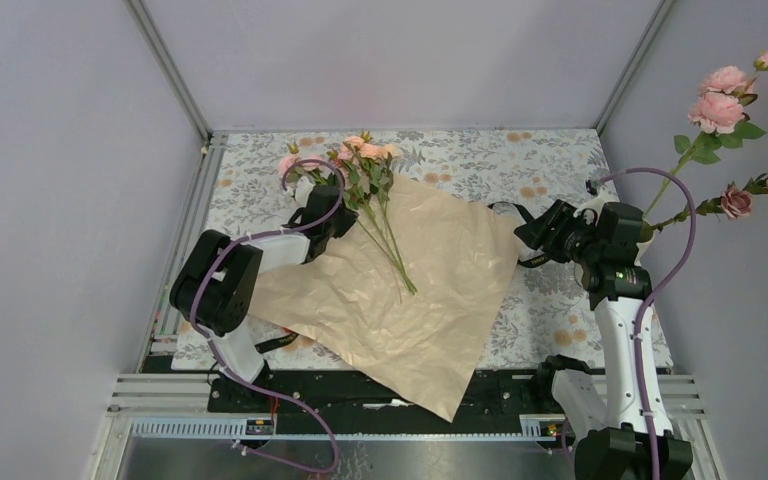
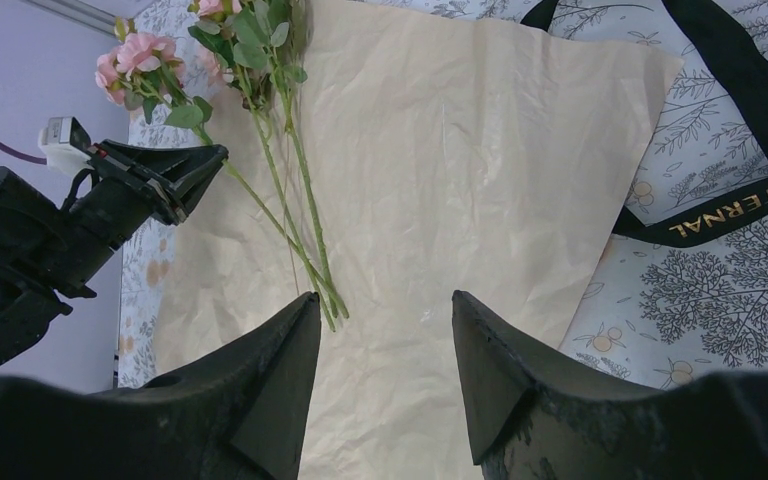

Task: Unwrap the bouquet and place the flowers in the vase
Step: Pick up the fake flower from the wrapping paper.

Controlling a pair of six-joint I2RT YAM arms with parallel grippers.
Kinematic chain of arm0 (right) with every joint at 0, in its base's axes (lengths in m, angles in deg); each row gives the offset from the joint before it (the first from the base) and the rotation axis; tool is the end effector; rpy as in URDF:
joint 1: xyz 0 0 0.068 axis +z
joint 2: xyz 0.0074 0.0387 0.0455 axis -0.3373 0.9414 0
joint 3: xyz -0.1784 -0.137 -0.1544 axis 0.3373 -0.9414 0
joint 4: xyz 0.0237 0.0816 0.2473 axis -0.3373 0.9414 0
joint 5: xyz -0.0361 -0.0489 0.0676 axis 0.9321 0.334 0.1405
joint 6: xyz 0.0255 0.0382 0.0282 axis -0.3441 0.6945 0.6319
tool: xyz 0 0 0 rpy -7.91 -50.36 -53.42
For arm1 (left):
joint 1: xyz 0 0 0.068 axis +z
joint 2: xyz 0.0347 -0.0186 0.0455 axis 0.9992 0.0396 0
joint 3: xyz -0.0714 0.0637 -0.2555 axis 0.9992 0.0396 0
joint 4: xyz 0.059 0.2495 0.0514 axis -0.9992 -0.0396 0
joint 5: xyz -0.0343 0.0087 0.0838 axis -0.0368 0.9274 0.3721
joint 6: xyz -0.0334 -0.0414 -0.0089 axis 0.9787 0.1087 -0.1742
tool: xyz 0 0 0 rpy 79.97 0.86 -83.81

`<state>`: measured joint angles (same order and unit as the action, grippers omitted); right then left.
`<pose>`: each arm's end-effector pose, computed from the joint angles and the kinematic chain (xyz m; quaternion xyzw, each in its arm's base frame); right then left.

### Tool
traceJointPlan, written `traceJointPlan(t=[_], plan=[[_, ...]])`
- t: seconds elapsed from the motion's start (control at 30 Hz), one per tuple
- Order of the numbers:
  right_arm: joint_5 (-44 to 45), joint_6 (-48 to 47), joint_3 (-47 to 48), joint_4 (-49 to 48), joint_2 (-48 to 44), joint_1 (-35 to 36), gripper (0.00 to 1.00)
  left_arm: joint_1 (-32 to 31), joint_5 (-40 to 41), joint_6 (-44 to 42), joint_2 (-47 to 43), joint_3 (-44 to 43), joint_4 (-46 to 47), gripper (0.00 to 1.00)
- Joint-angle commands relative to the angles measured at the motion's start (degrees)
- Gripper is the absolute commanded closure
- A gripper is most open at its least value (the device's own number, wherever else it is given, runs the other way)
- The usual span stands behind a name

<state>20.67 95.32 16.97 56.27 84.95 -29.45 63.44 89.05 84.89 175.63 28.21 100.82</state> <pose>0.1898 -0.0146 0.3135 0.0961 0.8261 0.2718 0.4842 0.3320 -0.1432 0.1641 -0.3342 0.8185 -0.2650 0.3850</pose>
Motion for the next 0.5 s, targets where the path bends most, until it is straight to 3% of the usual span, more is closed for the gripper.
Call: traceJointPlan(t=[0.0,0.47], plan=[[-1.4,-1.0,0.7,0.5,-1.4,0.6,0.42,-0.2,4.1,-3.7,-4.1,0.8,0.5,1.00],[-1.6,-0.9,1.2,1.5,-2.5,0.6,0.42,-4.1,14.8,-15.5,-13.6,3.4,-5.1,1.00]])
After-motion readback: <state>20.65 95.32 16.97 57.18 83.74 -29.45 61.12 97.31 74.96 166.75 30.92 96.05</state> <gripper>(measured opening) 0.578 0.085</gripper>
